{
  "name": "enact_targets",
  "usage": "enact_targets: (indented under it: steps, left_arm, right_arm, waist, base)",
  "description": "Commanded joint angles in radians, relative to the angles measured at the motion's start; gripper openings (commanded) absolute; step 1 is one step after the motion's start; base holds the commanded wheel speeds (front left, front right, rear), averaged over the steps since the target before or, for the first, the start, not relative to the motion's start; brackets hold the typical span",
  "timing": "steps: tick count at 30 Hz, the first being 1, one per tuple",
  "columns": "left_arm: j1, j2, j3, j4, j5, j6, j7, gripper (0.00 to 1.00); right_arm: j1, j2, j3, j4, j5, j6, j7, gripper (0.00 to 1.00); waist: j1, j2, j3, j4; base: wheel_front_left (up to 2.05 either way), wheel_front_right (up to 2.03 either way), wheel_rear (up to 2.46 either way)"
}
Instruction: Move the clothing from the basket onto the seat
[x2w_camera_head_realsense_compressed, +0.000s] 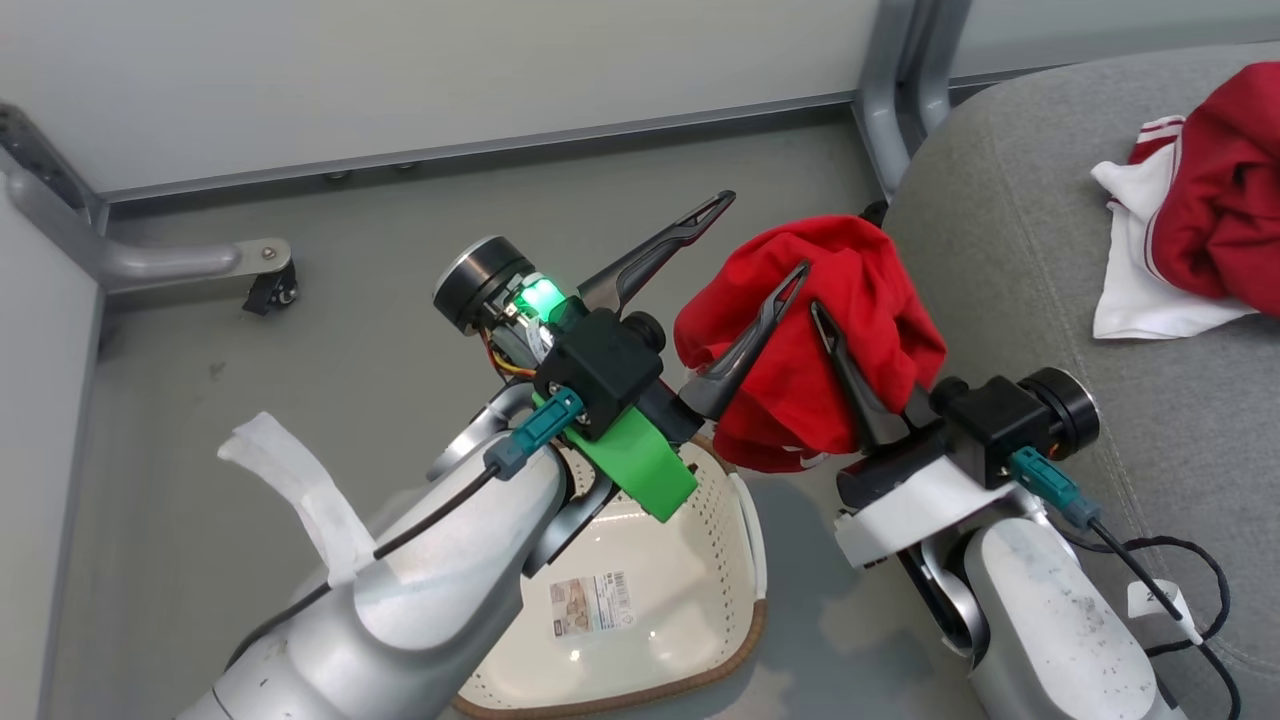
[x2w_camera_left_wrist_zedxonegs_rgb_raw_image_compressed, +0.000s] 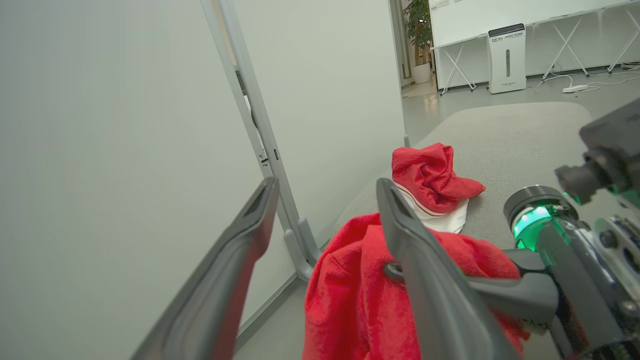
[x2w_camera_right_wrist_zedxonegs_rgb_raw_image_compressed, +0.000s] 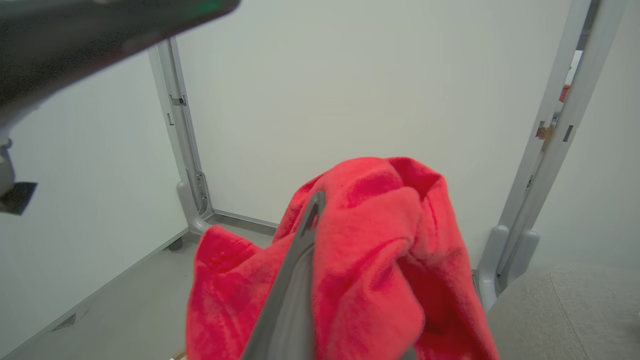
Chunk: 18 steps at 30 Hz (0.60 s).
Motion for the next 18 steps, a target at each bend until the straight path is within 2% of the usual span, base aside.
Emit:
enact_targets:
  steps: [1,18]
  left_arm:
    - [0.014,0.005,-0.002,-0.001,-0.003,0.003,-0.005,1.00]
    - [0.049,0.033,-0.047,-0.018,-0.013,0.004,0.028,1.00]
  right_arm:
    - [0.015,-0.004,-0.010,-0.007,-0.008,-0.001,-0.003,0.00]
    - [0.123,-0.003,-0.173,-0.096,-0.062,-0.001,-0.003,0.00]
  waist:
    - [0.0000,0.0080,0.003,-0.031]
    - [0.0000,0.0080,0.043,-0.253]
  base:
    - [0.00,0.00,0.00]
    - [0.00,0.00,0.00]
